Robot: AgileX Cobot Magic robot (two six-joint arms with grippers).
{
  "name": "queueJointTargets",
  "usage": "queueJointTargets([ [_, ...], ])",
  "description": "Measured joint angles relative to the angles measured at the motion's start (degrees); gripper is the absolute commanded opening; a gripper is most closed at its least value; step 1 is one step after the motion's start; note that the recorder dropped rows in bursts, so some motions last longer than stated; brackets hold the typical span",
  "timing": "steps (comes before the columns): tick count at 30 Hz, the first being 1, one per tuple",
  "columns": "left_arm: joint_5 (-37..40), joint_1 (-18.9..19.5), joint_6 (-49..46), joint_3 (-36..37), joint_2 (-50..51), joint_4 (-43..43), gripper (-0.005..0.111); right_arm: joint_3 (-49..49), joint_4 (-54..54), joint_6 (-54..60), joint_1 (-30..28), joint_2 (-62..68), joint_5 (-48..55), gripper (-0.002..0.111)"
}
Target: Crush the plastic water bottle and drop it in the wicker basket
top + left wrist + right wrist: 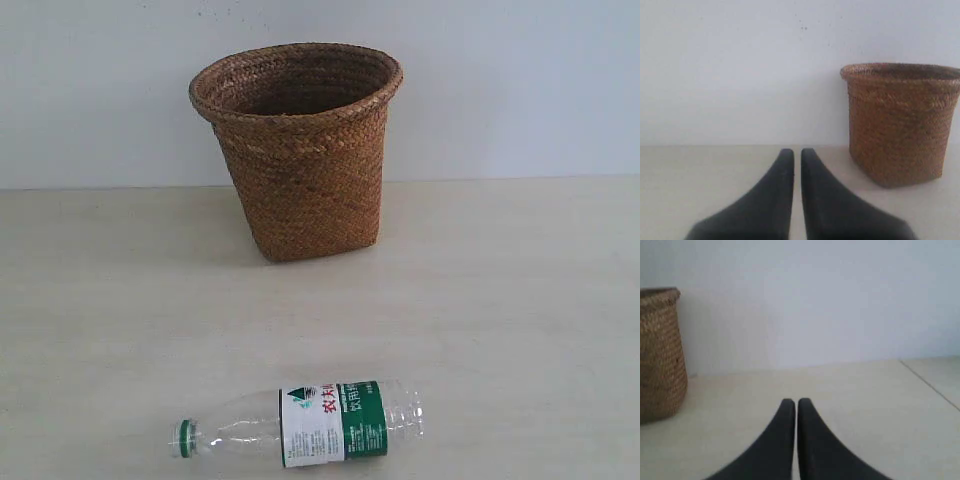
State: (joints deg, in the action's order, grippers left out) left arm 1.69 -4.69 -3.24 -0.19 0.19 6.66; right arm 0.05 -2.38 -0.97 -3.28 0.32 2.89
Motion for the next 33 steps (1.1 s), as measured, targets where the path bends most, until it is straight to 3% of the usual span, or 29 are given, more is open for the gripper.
queueJointTargets([
  [9, -7.0, 0.0, 4.9, 0.0, 0.0, 0.0, 0.005, 0.0, -0.6, -8.5, 0.0, 0.0, -14.3, 0.0],
  [14, -15.5, 0.0, 13.0, 0.0, 0.0, -0.1, 0.005, -1.4, -0.6, -11.5, 0.0, -0.1, -16.2, 0.0],
  [17, -19.0, 0.0, 14.9, -0.9, 0.8, -0.3, 0.005, -7.3, -0.6, -11.7, 0.0, 2.3, -16.4, 0.0],
  [26, -16.9, 0.0, 15.6, -20.2, 25.0, -1.8, 0.005, -24.7, 0.7, -11.1, 0.0, 23.0, -15.3, 0.0],
  [33, -4.1, 0.0, 15.6, -33.5, 42.0, -12.5, 0.005, -34.3, 4.3, -10.5, 0.0, 39.2, -10.9, 0.0],
])
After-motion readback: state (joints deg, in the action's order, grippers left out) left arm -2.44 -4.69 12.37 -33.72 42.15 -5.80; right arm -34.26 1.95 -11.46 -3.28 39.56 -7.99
